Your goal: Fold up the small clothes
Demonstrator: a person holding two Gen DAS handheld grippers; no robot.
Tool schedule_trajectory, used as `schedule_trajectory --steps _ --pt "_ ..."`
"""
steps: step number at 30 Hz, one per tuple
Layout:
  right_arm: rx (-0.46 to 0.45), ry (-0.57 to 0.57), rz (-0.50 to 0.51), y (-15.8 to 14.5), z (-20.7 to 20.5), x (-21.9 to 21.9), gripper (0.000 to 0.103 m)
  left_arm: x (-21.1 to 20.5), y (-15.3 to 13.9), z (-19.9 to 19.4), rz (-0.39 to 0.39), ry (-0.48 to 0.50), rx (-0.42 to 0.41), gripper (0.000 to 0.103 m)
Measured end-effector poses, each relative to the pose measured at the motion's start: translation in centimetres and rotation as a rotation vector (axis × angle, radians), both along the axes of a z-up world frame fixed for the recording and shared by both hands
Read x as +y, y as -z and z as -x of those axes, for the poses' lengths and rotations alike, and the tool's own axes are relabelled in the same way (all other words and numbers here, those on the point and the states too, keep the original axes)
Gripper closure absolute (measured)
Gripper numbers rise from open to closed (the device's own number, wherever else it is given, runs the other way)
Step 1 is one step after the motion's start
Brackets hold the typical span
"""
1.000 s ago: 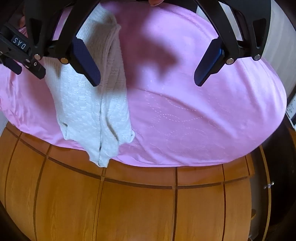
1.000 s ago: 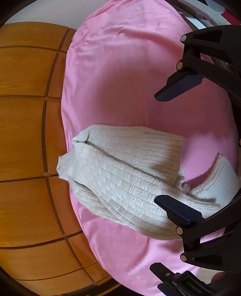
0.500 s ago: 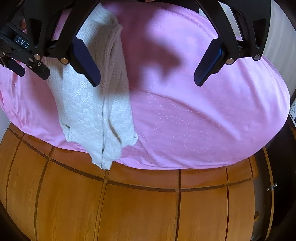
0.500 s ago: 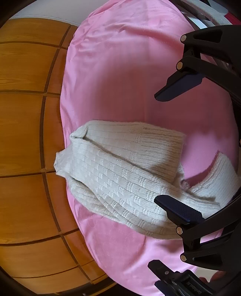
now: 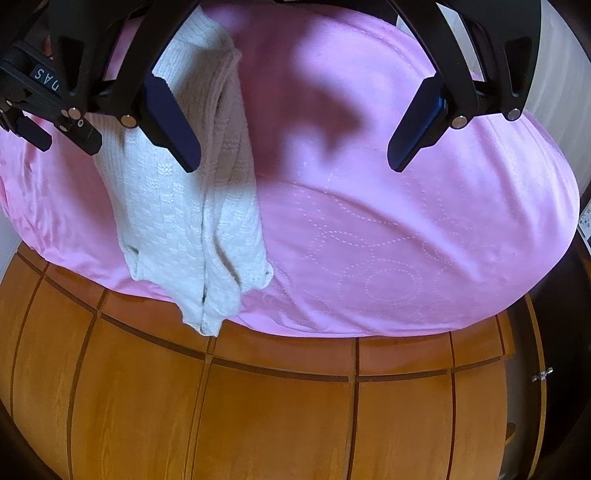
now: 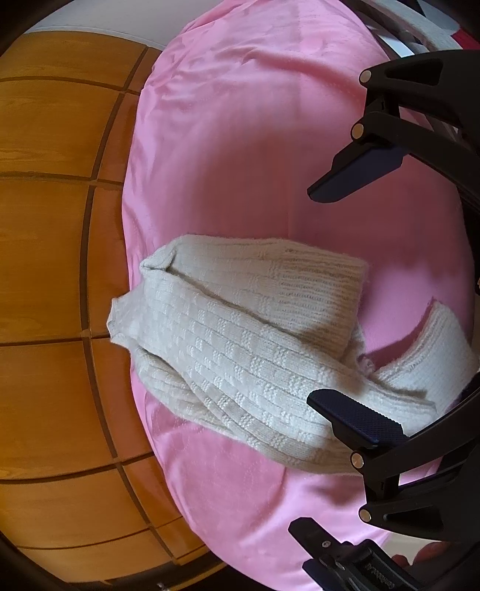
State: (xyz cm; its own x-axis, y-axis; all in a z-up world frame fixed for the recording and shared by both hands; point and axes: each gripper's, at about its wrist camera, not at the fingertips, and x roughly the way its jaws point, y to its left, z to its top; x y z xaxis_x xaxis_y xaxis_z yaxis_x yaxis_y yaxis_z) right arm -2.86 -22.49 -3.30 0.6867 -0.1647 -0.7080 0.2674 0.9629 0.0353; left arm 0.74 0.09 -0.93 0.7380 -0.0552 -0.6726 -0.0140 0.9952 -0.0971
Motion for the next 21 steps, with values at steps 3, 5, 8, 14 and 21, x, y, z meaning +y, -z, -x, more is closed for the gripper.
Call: schedule_trajectory --steps 3,5,8,14,21 --pt "0.005 -0.004 -0.005 0.1 -0.1 0.0 0.003 0.0 0.1 -0.2 0.002 -0.007 0.008 0.002" --pt "0.014 -0.009 -0.011 0.3 -0.4 0.0 0.003 0.0 0.3 -0.3 0.000 -0.010 0.014 0.002" --pt "0.029 -0.017 -0.016 0.6 -0.8 0.1 0.003 0.1 0.6 -0.5 0.001 -0.016 0.023 0.002" --pt "0.033 -0.019 -0.017 0.9 -1.2 0.2 0.003 0.4 0.8 -1.0 0.014 -0.027 0.035 0.002" --pt "0.027 -0.036 -0.027 0.9 -1.3 0.2 0.003 0.6 1.1 -1.0 0.015 -0.010 0.041 0.002"
